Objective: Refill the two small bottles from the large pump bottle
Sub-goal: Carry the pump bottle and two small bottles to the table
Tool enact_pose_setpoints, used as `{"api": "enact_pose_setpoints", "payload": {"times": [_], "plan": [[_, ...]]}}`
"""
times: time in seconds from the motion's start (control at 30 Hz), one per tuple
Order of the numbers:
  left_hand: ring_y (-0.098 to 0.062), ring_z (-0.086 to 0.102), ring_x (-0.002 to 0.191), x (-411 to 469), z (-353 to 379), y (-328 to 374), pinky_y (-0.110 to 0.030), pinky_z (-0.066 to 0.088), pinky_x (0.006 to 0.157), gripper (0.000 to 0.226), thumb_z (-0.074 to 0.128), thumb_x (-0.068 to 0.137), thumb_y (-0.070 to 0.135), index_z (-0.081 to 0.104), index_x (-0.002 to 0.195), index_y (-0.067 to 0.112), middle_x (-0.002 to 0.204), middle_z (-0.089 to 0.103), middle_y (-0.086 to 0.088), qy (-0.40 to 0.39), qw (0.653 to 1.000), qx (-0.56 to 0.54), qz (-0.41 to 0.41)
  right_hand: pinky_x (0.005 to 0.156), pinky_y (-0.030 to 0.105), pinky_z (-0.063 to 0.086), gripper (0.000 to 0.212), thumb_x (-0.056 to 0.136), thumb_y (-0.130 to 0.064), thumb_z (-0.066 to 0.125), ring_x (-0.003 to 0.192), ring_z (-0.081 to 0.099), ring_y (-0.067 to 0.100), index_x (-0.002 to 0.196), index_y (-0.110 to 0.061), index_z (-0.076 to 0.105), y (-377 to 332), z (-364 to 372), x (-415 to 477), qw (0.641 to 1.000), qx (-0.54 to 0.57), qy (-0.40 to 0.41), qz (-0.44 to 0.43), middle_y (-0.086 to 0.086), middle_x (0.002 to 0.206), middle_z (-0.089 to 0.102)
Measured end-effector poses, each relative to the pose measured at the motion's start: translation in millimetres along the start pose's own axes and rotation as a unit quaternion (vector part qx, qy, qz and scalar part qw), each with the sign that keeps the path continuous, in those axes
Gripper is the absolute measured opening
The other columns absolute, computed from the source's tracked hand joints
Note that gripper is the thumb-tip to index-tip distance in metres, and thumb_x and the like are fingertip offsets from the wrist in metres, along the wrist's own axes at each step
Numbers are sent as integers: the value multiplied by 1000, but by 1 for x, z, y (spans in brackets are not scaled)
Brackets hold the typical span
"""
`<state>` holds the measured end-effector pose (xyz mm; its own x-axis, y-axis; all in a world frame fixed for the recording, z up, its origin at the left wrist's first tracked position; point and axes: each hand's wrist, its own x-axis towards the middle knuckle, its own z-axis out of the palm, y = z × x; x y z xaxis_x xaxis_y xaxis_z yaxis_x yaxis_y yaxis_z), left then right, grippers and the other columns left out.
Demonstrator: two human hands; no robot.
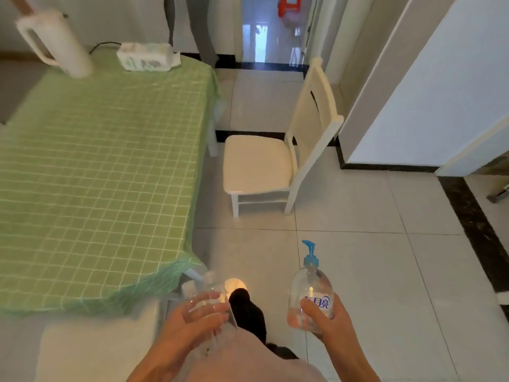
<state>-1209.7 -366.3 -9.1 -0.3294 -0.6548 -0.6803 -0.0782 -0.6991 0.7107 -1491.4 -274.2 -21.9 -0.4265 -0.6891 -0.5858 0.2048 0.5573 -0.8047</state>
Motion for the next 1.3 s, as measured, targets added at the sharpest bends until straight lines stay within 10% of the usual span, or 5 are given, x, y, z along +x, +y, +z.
{"api": "enact_pose_setpoints", "payload": {"times": [0.1, 0.4, 0.63, 1.03, 1.3], "plan": [[-29, 79, 104, 45, -4, 29, -32, 65, 74, 60, 87, 70, -4, 67, 126, 7, 112, 80, -18, 10, 999, -32, 6, 99, 59, 62, 67, 67, -41, 85, 105, 75, 34, 128, -23, 63, -36, 20, 51, 999, -23, -26, 5, 12, 111, 75], [-30, 78, 106, 174, -30, 150, -41, 64, 87, 72, 98, 58, 9, 71, 124, 9, 111, 81, -16, 18, 999, -37, 34, 97, 55, 62, 57, 84, -28, 92, 101, 75, 31, 132, -17, 63, -142, 95, 187, 998, -52, -44, -13, 14, 110, 75], [-31, 77, 109, 244, -58, 227, -43, 62, 94, 64, 95, 63, 15, 73, 123, 13, 112, 81, -15, 70, 994, -72, 52, 73, 28, 61, 64, 71, -38, 90, 96, 77, 21, 128, -23, 64, -229, 161, 283, 986, -110, -116, -38, 6, 106, 78], [-29, 80, 99, 276, -87, 255, -28, 62, 75, 65, 91, 64, 13, 69, 125, 10, 111, 81, -12, 284, 930, -219, 87, 55, 13, 54, 61, 67, -47, 88, 68, 74, -1, 119, -24, 67, -335, 303, 427, 893, -285, -341, -64, 3, 91, 77], [-17, 80, 100, 275, -104, 251, -20, 62, 72, 54, 92, 76, 14, 69, 125, 17, 113, 82, -2, 337, 901, -239, 129, 74, 24, 63, 58, 81, -34, 80, 97, 80, 13, 136, -35, 64, -360, 365, 425, 840, -297, -448, -77, -2, 107, 81]]}}
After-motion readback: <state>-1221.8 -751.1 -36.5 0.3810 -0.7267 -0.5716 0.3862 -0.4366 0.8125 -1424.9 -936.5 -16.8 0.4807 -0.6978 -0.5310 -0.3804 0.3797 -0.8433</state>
